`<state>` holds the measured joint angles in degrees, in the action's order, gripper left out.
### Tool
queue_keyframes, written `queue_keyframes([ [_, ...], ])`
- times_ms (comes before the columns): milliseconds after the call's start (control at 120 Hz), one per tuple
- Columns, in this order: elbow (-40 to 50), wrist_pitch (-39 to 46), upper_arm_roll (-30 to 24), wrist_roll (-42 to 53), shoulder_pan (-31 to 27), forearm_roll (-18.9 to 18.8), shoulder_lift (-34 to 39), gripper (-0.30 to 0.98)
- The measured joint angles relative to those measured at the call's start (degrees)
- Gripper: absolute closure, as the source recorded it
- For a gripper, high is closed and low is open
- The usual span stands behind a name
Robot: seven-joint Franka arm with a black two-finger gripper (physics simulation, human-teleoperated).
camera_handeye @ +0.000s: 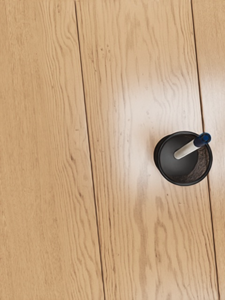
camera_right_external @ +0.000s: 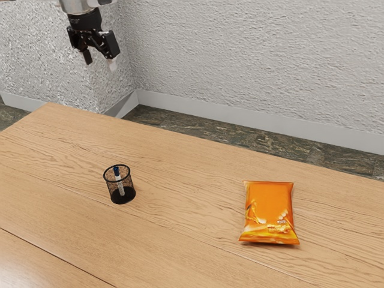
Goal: Take the marker out of the pen holder and place it to the left of the pen holder.
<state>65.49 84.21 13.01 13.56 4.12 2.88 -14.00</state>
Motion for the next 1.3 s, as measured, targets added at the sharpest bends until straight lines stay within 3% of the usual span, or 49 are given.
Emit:
queue_keyframes([
  [200,0.53,0.13,-0.01,0.29,0.06,0.05,0.35,0.0],
  [333,16.83,3.94,-0.2,0.43,0.86,1.54,6.93,0.0],
  [475,27.19,10.18,-0.46,0.6,3.05,2.07,7.42,0.0],
  [675,31.46,15.31,-0.36,1.61,3.02,-1.37,5.06,0.0],
  [825,40.78,23.12,-0.36,2.27,3.0,-2.25,5.36,0.0],
  [1167,45.27,33.54,-0.36,3.46,3.02,-4.73,1.53,0.0],
  [1300,46.88,35.5,-2.02,3.88,3.06,-10.07,1.24,0.0],
])
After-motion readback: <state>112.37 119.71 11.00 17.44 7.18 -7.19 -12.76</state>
